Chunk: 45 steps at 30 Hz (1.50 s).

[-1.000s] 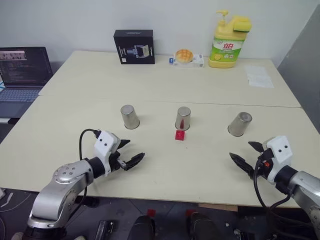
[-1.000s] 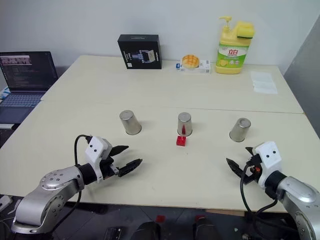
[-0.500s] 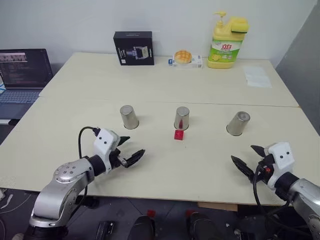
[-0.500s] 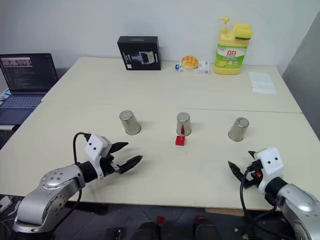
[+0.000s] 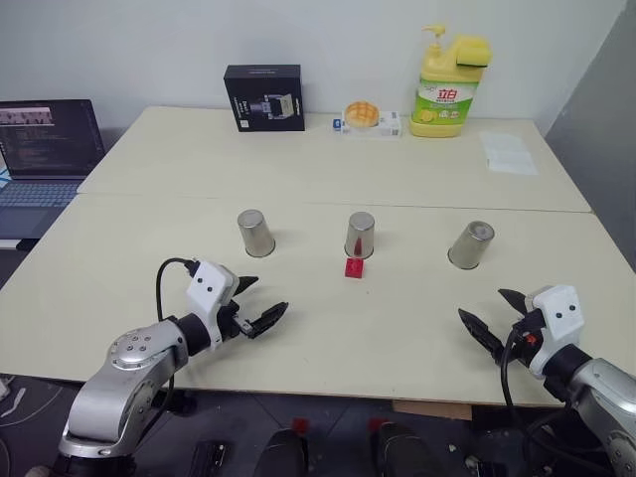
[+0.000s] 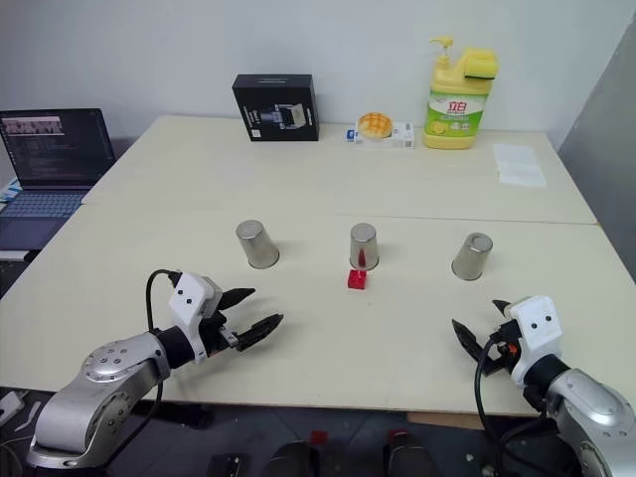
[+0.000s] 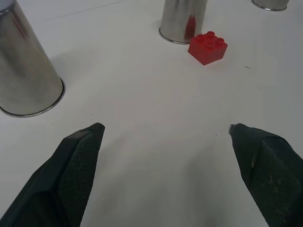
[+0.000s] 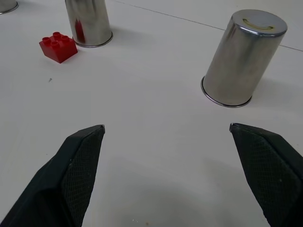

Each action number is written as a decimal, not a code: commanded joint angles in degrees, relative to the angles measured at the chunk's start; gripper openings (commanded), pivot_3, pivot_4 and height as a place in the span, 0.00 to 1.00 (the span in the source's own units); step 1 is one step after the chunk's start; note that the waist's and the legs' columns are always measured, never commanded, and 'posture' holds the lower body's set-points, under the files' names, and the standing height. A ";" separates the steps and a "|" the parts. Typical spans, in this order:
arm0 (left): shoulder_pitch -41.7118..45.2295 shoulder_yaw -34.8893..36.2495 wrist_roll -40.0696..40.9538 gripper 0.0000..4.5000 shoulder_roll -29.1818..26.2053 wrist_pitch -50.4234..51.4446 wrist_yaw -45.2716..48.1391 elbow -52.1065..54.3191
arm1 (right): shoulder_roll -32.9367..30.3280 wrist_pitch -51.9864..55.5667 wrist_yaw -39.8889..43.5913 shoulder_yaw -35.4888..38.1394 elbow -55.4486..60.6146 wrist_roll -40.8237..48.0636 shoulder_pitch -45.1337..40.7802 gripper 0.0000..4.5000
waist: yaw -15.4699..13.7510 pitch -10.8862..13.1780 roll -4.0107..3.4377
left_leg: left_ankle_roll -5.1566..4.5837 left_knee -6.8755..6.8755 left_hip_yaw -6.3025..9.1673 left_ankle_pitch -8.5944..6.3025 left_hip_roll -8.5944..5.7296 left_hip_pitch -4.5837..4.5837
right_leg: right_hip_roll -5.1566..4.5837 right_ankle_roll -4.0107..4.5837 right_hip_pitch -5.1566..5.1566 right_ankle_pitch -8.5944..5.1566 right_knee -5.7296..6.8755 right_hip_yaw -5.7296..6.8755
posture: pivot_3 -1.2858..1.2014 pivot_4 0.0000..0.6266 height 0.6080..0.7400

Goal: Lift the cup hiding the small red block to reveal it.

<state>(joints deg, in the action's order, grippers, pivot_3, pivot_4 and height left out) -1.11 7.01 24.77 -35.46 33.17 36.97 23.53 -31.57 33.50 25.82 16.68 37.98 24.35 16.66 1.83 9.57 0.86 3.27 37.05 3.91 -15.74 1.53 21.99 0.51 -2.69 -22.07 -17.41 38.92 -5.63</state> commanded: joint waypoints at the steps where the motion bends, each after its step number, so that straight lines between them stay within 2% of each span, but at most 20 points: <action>1: 0.14 1.38 0.29 1.00 -0.50 -0.48 -0.12 1.90 | -0.02 -0.57 -0.21 0.57 2.40 0.22 -0.37 1.00 | 0.00 0.00 0.00 | 0.00 0.00 0.00 0.00 0.00 0.00 | 0.00 0.00 0.00 0.00 0.00 0.00 | 0.52 0.24 1.00; 45: 1.01 1.22 1.34 1.00 -0.93 1.40 -0.35 3.09 | 0.68 -0.70 -0.01 -0.57 1.71 -0.27 0.21 1.00 | 0.00 0.00 0.00 | 0.00 0.01 0.00 0.00 0.00 -0.02 | 0.01 0.01 0.00 0.00 0.04 0.01 | 0.52 0.24 1.00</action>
<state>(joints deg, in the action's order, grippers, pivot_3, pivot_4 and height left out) -0.60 7.69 25.67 -35.85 34.75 36.24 25.50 -30.97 33.09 26.02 15.45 37.40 23.81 16.83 1.83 9.56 0.86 3.27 37.06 3.91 -15.74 1.53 21.98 0.51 -2.68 -22.06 -17.41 38.95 -5.62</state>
